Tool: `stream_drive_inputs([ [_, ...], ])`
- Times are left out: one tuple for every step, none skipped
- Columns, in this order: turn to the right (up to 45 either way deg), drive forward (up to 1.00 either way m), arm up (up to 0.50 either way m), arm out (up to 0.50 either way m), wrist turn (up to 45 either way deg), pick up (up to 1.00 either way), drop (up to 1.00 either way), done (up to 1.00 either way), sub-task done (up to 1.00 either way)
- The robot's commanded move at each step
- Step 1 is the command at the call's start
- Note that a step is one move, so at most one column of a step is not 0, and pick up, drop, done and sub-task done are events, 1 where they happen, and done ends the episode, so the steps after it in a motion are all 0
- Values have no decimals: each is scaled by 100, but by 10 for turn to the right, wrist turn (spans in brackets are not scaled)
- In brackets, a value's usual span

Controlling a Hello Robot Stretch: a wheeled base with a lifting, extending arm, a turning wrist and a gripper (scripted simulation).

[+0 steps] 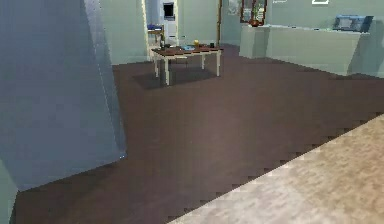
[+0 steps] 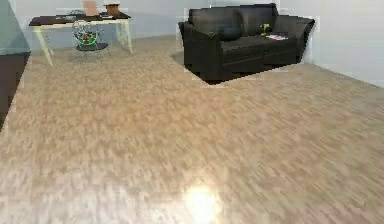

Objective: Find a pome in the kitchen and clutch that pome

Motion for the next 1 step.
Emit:
stream_drive_inputs([
  [0,100,0,0,0,0,0,0,0],
])
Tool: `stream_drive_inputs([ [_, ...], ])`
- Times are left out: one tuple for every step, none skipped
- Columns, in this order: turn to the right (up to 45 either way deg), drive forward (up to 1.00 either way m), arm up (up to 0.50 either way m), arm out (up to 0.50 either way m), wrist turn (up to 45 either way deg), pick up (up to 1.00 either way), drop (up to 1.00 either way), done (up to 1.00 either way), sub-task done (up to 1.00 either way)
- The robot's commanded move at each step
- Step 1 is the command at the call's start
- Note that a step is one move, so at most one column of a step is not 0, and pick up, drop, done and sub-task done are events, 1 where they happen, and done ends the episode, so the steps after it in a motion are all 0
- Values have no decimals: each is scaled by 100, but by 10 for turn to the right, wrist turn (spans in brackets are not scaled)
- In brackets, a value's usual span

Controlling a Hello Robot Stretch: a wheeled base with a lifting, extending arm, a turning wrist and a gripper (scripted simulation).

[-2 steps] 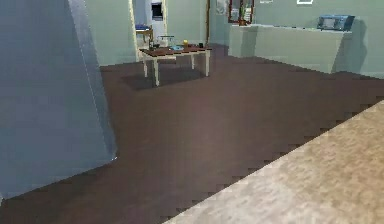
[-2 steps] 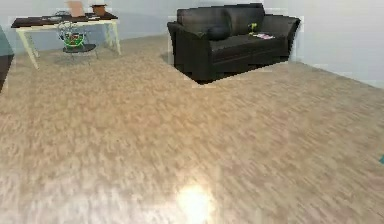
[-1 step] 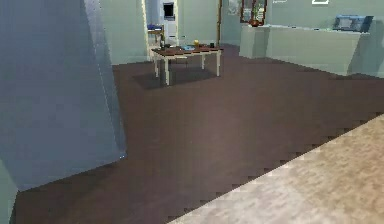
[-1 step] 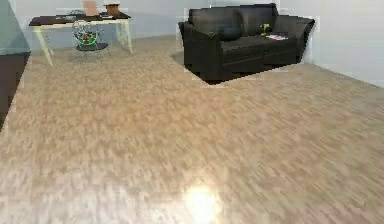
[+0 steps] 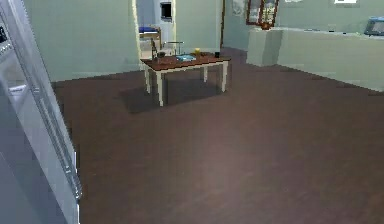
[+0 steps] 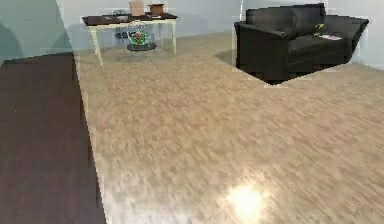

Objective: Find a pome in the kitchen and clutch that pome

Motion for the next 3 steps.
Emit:
stream_drive_inputs([
  [0,100,0,0,0,0,0,0,0],
  [0,100,0,0,0,0,0,0,0],
  [0,95,0,0,0,0,0,0,0],
])
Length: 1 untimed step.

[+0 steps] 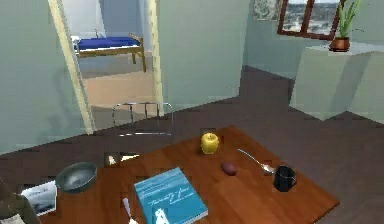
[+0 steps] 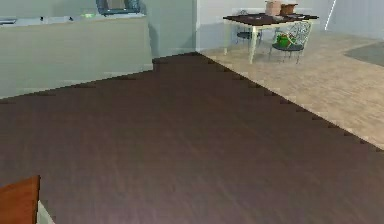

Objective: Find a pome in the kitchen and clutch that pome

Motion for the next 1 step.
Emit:
stream_drive_inputs([
  [-450,0,0,0,0,0,0,0,0],
])
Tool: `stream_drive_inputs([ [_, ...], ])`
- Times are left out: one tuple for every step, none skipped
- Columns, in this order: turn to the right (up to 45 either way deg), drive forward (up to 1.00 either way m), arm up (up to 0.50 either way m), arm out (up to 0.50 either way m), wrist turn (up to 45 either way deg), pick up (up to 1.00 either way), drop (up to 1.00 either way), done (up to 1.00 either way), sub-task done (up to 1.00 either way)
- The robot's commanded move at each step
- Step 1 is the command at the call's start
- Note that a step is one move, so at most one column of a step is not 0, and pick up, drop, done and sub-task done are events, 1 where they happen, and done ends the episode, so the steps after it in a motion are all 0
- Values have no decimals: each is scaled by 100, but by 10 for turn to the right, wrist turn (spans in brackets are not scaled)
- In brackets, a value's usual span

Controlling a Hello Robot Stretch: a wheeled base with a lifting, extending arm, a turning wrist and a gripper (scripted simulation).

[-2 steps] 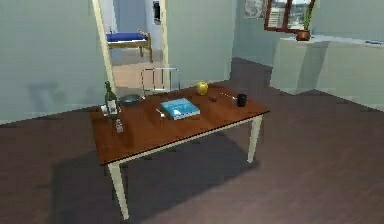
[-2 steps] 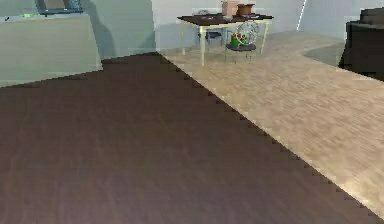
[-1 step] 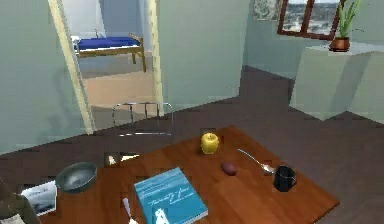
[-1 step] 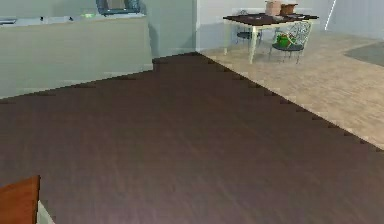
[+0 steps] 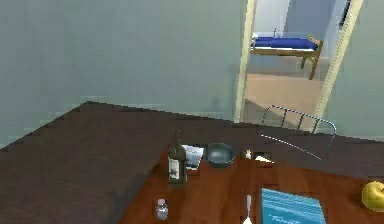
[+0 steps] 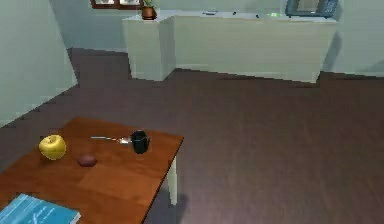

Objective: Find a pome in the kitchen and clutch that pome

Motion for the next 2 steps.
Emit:
stream_drive_inputs([
  [-360,0,0,0,0,0,0,0,0],
  [450,0,0,0,0,0,0,0,0],
])
